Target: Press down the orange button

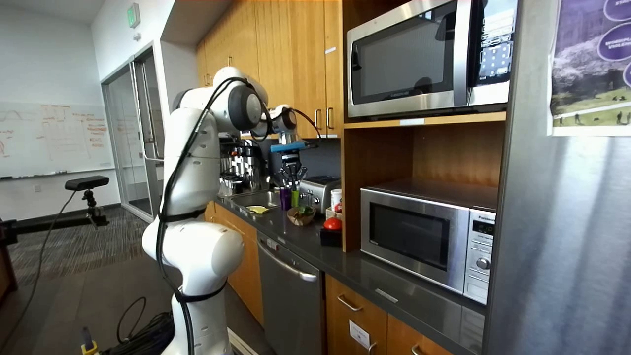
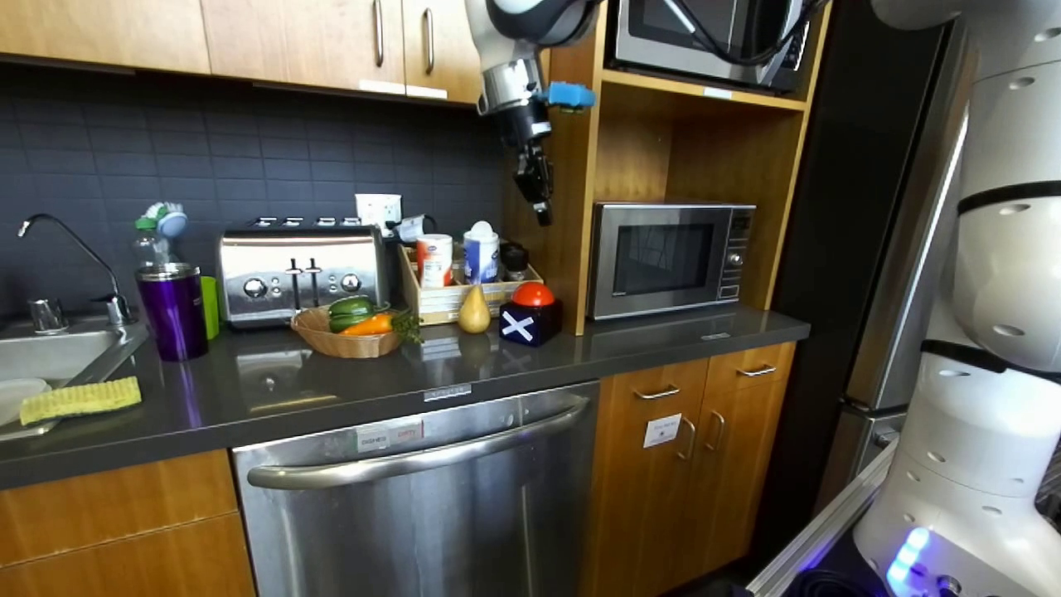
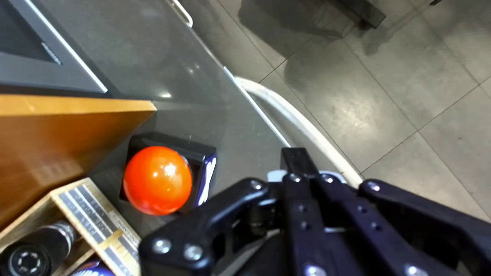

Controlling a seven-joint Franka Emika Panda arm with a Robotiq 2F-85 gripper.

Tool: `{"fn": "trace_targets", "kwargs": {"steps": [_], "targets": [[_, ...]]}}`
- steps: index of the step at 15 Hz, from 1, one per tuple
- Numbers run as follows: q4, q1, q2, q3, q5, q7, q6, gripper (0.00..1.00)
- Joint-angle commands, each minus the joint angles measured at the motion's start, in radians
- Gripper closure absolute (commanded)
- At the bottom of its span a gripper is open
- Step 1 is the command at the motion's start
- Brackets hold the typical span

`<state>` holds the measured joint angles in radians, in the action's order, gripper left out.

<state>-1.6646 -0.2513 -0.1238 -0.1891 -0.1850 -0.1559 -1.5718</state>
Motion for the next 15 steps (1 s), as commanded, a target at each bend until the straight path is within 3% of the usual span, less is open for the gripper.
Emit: {"fn": "trace_targets", "kwargs": {"steps": [1,9,15], "targets": [[-0.162,0.016,0.16,-0.012,0.1,0.037,0.0,1.0],[-0.479,0.016,0.406,-0.008,0.138,0.142,-0.184,1.0],[-0.605,0.04,0.58,0.016,0.125,0.141,-0.146,1.0]]}}
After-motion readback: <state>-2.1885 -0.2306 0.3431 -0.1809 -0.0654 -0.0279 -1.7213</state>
